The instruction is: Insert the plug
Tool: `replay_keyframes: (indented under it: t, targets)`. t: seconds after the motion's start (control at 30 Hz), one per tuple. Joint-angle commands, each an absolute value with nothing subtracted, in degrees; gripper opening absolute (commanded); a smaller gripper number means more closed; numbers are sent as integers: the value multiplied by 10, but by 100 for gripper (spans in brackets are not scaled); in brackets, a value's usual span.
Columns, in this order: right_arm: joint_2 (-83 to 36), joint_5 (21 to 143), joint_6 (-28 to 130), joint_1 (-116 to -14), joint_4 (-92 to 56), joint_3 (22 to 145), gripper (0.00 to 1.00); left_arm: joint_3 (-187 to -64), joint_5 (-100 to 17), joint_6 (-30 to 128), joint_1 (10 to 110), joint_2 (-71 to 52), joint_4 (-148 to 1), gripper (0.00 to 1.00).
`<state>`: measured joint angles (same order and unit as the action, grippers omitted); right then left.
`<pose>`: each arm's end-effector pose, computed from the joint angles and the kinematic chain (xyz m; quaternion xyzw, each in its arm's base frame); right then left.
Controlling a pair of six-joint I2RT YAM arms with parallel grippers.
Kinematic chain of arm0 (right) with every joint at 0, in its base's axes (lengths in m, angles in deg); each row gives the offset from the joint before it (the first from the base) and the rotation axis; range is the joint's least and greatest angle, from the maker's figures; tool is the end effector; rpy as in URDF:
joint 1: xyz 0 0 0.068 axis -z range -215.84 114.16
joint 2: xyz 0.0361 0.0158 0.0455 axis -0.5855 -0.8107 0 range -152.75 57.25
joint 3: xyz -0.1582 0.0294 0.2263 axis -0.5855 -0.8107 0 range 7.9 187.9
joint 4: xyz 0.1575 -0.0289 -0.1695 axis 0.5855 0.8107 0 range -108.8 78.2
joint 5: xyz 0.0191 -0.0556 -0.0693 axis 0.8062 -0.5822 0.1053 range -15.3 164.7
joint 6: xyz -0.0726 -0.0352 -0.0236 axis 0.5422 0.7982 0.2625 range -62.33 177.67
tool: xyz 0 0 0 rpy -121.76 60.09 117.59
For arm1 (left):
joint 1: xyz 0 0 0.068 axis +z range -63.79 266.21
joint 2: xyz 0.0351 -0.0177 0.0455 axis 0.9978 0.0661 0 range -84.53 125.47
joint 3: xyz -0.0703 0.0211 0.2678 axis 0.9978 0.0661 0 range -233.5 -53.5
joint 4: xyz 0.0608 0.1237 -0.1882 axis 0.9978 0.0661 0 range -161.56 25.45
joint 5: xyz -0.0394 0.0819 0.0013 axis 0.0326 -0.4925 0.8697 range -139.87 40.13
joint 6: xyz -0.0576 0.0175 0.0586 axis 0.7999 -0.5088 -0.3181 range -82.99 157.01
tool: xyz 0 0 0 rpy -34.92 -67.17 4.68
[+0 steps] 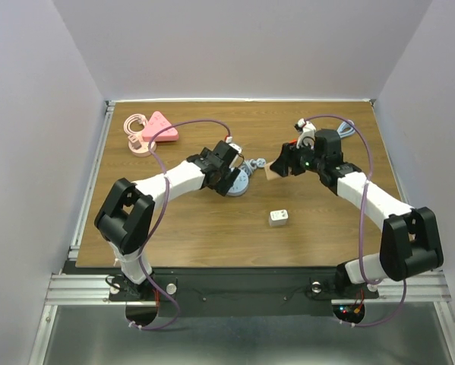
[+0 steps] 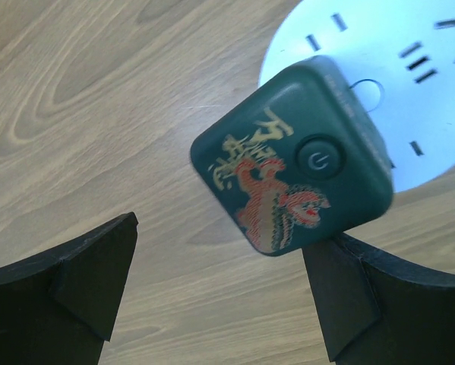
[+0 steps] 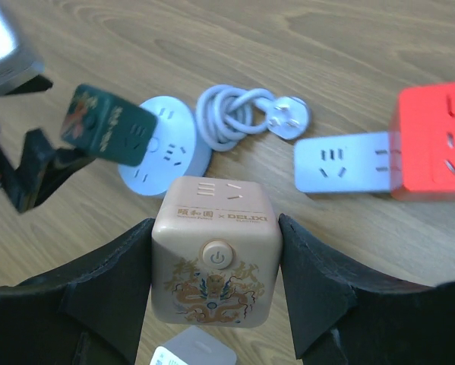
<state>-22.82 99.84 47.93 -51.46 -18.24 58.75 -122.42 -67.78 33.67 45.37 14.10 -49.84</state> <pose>0.2923 0.1143 0.2562 -0.1524 0.8377 0.2912 0.4363 0.2920 -0.2224 0.2127 0.3029 0.8833 0.0342 0.3563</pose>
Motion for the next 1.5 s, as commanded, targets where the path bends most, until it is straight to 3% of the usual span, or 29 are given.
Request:
replay_keyframes:
  t: [0.0, 0.37, 0.63, 0.87, 1.17, 1.37, 1.47]
  targets:
    - [-228, 1071, 540, -533, -206, 640, 0, -1233, -703, 349, 475, 136, -480, 99]
    - [-297, 1102, 649, -559, -134, 710, 0, -1259, -644, 401, 512, 133, -560, 99]
    - [-375, 1099, 729, -577, -75, 808, 0, -1206, -531, 408, 512, 105, -652, 99]
    - [-428, 1070, 755, -596, -10, 898, 0, -1198, -515, 446, 514, 118, -680, 99]
    - [-434, 1036, 776, -599, -3, 896, 0, -1200, -508, 476, 514, 135, -708, 98]
    - [-421, 1033, 778, -598, -2, 888, 0, -1215, -501, 457, 514, 168, -702, 81]
    - [-413, 1029, 777, -598, -2, 880, 0, -1223, -501, 444, 514, 179, -690, 65]
